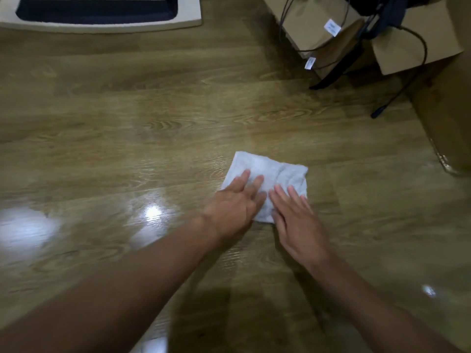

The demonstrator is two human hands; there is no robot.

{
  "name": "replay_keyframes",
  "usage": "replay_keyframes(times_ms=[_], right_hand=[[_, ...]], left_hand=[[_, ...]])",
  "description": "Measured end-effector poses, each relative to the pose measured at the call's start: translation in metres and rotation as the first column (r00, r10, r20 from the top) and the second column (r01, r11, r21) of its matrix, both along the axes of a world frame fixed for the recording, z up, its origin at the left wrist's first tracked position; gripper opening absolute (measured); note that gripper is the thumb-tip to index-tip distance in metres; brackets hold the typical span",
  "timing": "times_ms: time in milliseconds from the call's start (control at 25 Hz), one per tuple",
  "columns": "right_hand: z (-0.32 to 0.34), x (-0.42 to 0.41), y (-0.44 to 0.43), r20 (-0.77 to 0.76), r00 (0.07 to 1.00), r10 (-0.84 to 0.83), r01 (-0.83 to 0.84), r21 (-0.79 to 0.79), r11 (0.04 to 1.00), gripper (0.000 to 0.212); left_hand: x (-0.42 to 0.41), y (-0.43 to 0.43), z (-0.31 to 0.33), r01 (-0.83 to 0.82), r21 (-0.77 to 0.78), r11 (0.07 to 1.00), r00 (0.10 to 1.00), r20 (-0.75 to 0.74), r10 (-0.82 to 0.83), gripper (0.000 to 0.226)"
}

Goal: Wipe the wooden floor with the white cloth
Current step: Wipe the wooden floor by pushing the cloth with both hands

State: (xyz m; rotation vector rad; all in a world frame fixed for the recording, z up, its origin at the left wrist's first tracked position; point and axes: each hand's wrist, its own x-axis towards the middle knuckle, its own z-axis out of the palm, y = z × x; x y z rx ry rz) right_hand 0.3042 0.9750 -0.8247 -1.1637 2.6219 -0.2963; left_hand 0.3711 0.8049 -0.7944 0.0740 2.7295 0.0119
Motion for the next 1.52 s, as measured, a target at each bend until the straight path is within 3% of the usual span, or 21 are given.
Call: replay_keyframes(times_ms=[200,280,440,520,680,800,920,1080,1200,1400,1520], right_hand=[[-0.007,-0.008,-0.017,-0.041,0.996,-0.084,0.087,0.075,0.993,0.054],[-0.007,-0.034,-0.047,-0.036,0.998,-0.057,0.061,0.117,0.991,0.055],[-0.003,-0.072,-0.094,0.024,0.996,-0.083,0.079,0.137,0.988,0.055],[-0.007,-0.062,-0.085,0.008,0.997,-0.07,0.069,0.095,0.993,0.056],[-0.011,0.014,-0.038,0.023,0.996,-0.086,0.085,0.031,0.996,0.056],[-0.012,0.029,-0.034,0.104,0.99,-0.091,0.082,0.09,0.993,0.052],[-0.013,-0.011,-0.063,0.048,0.998,-0.047,0.044,0.072,0.996,0.051],[-0.005,-0.064,-0.107,0.057,0.998,0.0,-0.004,0.072,0.997,0.05],[-0.004,-0.049,-0.065,0.04,0.999,0.012,-0.014,0.041,0.999,0.049],[-0.012,0.045,0.05,-0.074,0.995,-0.067,0.072,0.058,0.996,0.051],[-0.007,0.029,0.03,-0.04,0.997,-0.064,0.067,0.079,0.995,0.05]], left_hand=[[-0.033,-0.014,-0.032,0.017,-0.003,1.0,0.992,-0.121,-0.018,0.06],[-0.057,-0.038,-0.034,-0.031,-0.067,0.997,0.994,-0.102,0.024,0.064],[-0.091,-0.059,-0.03,-0.14,-0.023,0.99,0.99,-0.033,0.139,0.059],[-0.077,-0.051,-0.032,-0.188,-0.019,0.982,0.979,-0.081,0.185,0.057],[-0.002,-0.024,-0.035,-0.062,0.081,0.995,0.976,-0.204,0.077,0.058],[0.025,-0.02,-0.035,-0.046,0.093,0.995,0.984,-0.168,0.061,0.059],[-0.004,-0.034,-0.038,-0.172,0.048,0.984,0.966,-0.188,0.178,0.057],[-0.062,-0.063,-0.024,-0.263,-0.008,0.965,0.965,-0.024,0.263,0.061],[-0.046,-0.031,-0.017,-0.203,-0.016,0.979,0.979,-0.017,0.203,0.057],[0.028,0.061,-0.027,0.056,0.084,0.995,0.994,-0.095,-0.048,0.056],[0.016,0.047,-0.029,0.098,-0.013,0.995,0.992,-0.084,-0.098,0.058]])
